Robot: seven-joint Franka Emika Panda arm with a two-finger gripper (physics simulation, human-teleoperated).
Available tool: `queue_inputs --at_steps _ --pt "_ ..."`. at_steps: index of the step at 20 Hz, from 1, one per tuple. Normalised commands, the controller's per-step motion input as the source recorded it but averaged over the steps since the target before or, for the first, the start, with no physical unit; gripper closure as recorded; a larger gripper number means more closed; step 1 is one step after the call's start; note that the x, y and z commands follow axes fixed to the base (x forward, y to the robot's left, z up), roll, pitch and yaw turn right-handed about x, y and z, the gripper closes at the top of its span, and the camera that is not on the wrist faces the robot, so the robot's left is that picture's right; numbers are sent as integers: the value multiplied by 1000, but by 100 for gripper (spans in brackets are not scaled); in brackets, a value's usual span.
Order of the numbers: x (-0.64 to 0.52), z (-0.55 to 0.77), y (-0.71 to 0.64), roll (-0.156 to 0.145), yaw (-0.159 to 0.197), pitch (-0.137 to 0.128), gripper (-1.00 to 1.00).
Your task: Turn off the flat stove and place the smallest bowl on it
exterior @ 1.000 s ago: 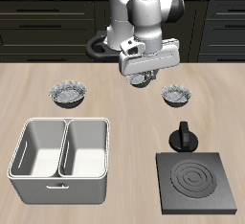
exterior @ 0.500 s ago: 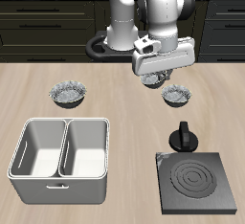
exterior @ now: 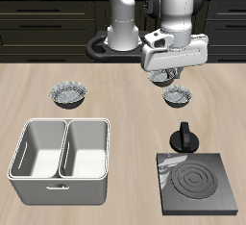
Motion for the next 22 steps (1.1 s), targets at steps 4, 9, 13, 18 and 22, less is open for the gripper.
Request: queue_inputs --at_steps 4,9,13,18,22 --pt "277 260 160 -19 -7 -41 100" --pt "252 81 167 -11 -37 12 100" --pt "295 29 230 -2 -24 10 100" --pt "331 52 195 4 -15 29 100" --pt "381 85 151 51 2 28 100"
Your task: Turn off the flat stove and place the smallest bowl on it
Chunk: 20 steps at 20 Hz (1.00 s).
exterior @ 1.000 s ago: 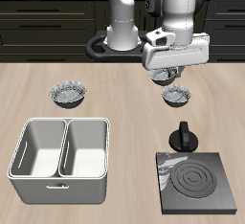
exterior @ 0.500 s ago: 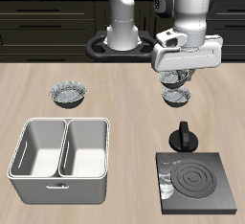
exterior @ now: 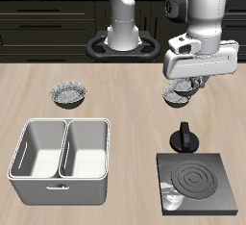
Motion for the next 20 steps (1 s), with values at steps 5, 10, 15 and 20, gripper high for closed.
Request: queue_inputs --at_steps 5,10,15,20 --pt "314 48 126 44 29 1 100" --pt "346 27 -21 -14 28 6 100" --pt "322 73 -138 -57 -18 -10 100" --pt "245 43 -150 -70 -14 -9 100"
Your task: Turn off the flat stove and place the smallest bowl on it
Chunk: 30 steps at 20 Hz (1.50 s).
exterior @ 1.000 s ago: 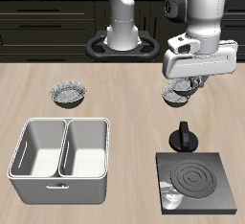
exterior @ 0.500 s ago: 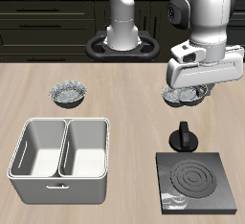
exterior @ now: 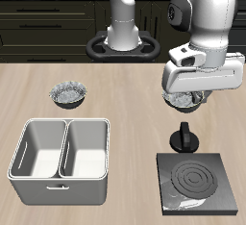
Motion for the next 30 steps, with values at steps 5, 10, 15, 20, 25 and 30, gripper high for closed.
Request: queue_inputs --at_steps 5,10,15,20,25,30 --pt "229 117 -123 -47 0 -20 100" --pt "123 43 -1 -13 2 -16 100" --pt "179 -127 80 -5 27 1 100" --pt "287 -233 78 20 21 9 100" --pt "185 -160 4 -7 -13 -6 100" --pt "68 -224 17 3 2 -1 100"
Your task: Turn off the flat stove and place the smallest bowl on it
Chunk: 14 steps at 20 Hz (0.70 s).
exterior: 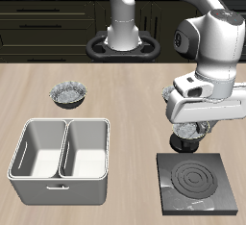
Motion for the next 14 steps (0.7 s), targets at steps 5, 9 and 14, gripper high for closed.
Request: queue_inputs --at_steps 5,9,14 --pt "93 -205 41 8 4 13 100" --pt "100 -273 22 8 17 21 100" --pt "73 -351 154 24 20 22 100"
